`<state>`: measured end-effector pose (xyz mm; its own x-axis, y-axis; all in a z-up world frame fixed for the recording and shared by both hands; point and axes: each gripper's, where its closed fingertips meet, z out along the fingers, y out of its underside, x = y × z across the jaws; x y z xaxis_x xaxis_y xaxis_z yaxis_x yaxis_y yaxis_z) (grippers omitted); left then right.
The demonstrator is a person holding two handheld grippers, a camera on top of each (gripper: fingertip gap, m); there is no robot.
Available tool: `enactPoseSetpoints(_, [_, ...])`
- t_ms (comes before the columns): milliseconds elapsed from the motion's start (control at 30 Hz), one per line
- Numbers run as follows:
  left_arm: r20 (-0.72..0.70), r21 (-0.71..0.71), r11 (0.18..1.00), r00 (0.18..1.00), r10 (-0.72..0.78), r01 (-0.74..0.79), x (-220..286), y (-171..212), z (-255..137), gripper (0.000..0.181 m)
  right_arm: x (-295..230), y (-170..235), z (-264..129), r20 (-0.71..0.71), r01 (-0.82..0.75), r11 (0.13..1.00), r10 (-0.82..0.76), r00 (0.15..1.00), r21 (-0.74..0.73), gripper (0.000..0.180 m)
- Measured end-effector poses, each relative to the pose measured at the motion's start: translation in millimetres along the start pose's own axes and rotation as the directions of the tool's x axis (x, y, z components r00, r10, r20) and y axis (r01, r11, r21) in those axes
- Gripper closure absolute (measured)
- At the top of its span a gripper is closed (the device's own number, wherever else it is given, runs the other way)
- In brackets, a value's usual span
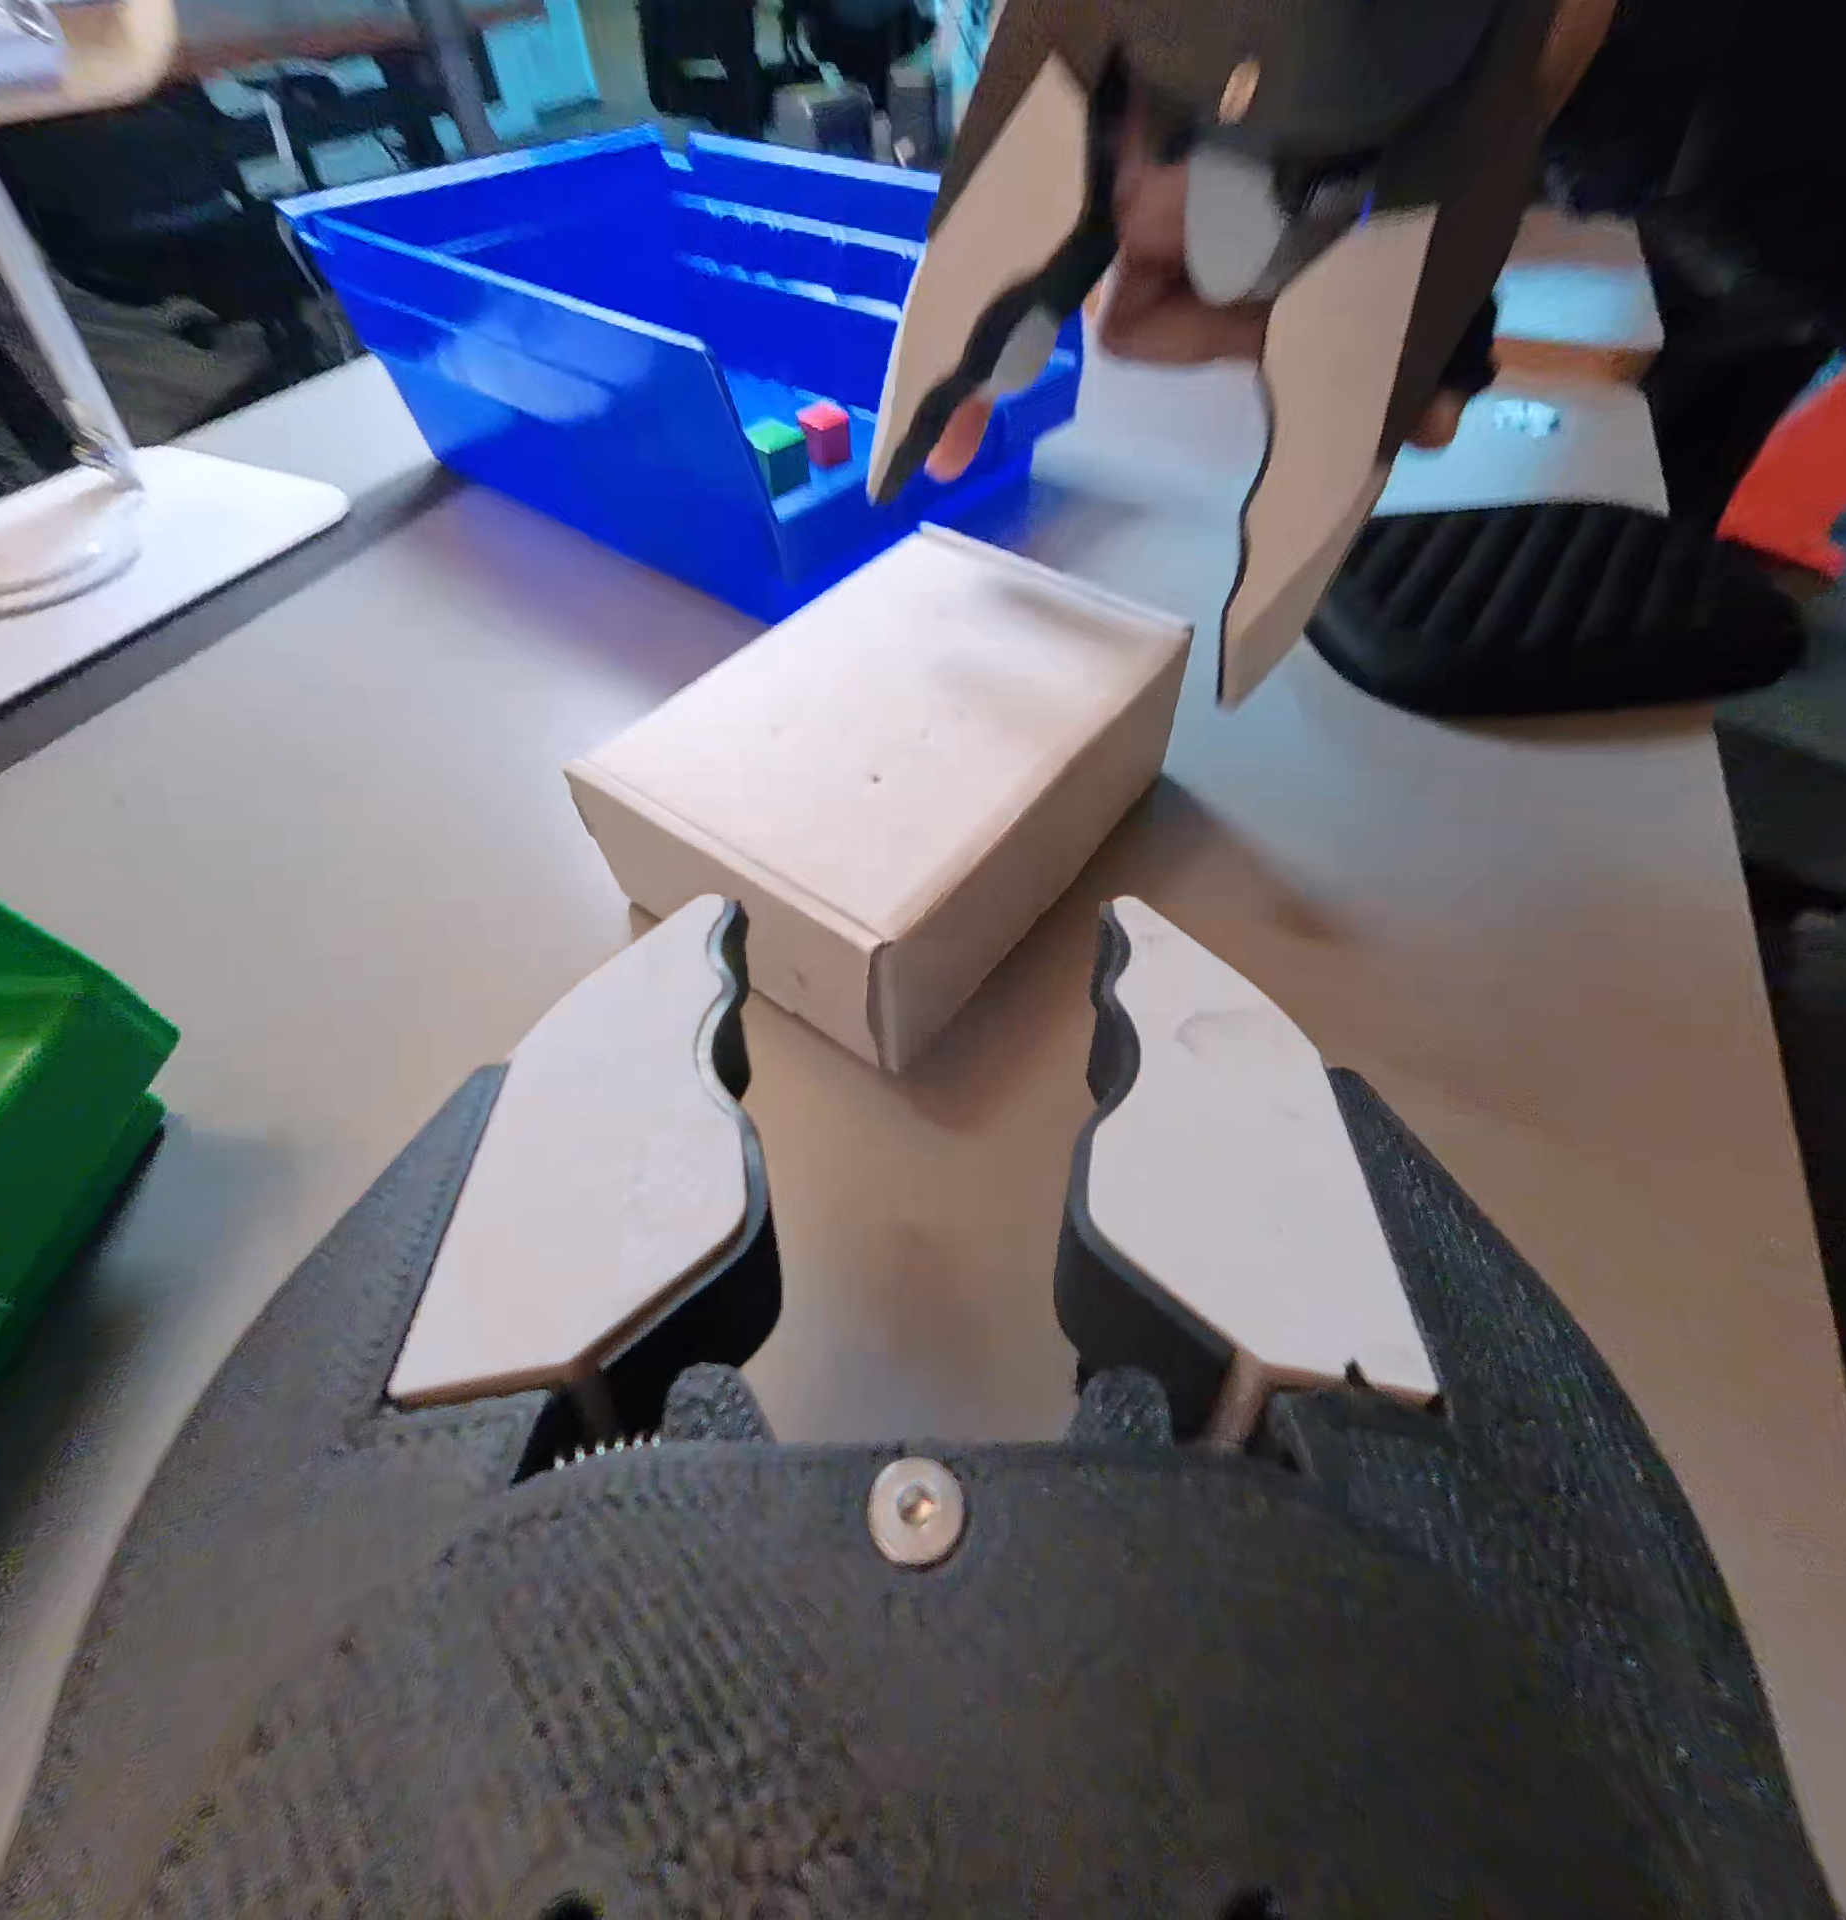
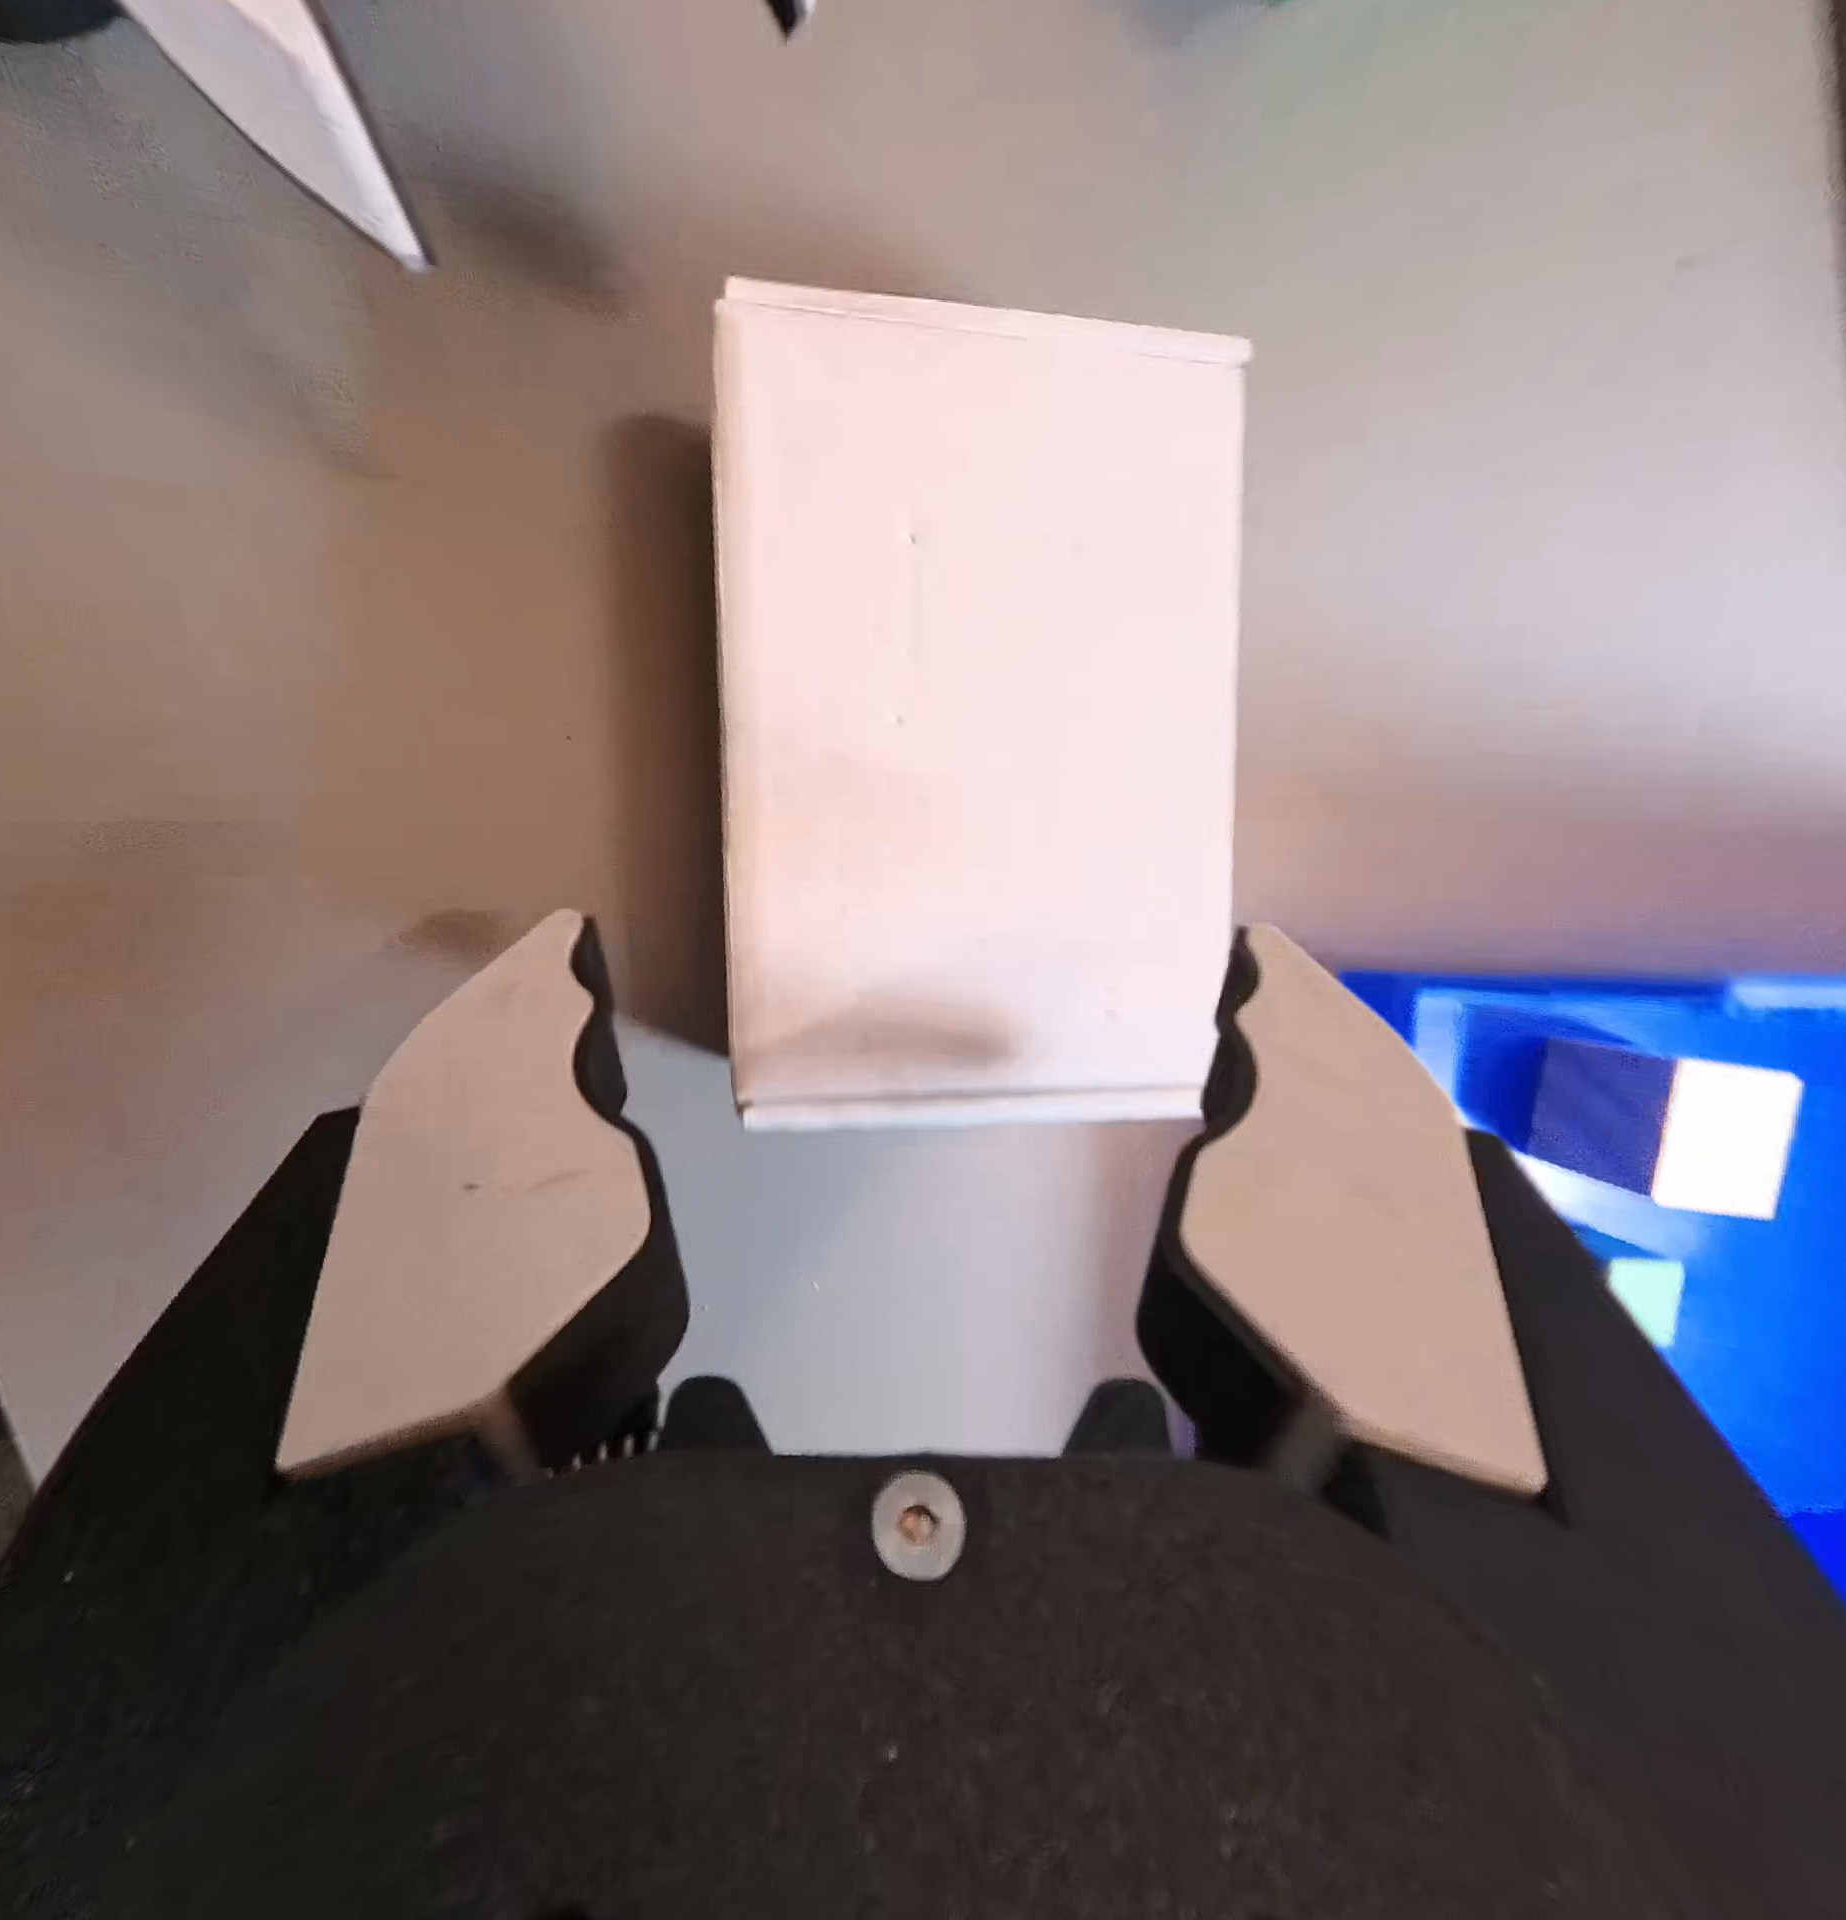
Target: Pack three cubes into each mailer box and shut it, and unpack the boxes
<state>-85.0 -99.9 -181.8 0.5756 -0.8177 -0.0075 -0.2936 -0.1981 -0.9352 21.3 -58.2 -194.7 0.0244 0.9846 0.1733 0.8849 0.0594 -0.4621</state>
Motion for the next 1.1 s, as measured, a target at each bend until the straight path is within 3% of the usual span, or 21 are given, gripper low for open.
enactPoseSetpoints(33, [0.017, 0.031, 0.999, 1.000, -0.013, 0.012, 1, -3, -4, 0.118, 0, -4, 7, 0.017, 0.012, 0.999, -0.011, 1.000, -0.032, 0.066])
enactPoseSetpoints(333, [0.068, 0.082, 0.996, 0.997, -0.033, 0.028, -3, -1, -15, 0.117, 11, -11, 55, 0.115, 0.061, 0.968, -0.034, 0.993, -0.242, 0.058])
enactPoseSetpoints(500, [0.075, 0.085, 0.996, 0.997, -0.024, 0.018, -4, -1, -16, 0.116, -2, -7, 48, 0.143, 0.235, 0.934, -0.203, 0.969, -0.270, 0.059])
enactPoseSetpoints(633, [0.065, 0.083, 0.996, 0.997, -0.037, 0.032, -3, -1, -16, 0.117, 1, -10, 13, 0.140, 0.253, 0.943, -0.226, 0.964, -0.218, 0.059])
enactPoseSetpoints(733, [0.060, 0.083, 0.996, 0.997, -0.041, 0.036, -2, -2, -16, 0.117, 30, -15, -32, 0.057, 0.230, 0.955, -0.223, 0.973, -0.185, 0.059])
enactPoseSetpoints(933, [0.069, 0.075, 0.997, 0.997, -0.027, 0.022, -1, -2, -13, 0.117, 138, 8, -114, -0.205, 0.097, 0.959, -0.155, 0.966, -0.267, 0.059])
enactPoseSetpoints(1100, [0.077, 0.072, 0.997, 0.997, -0.021, 0.015, -2, 0, -12, 0.119, 230, 60, -123, -0.375, -0.010, 0.920, -0.150, 0.915, -0.393, 0.059])
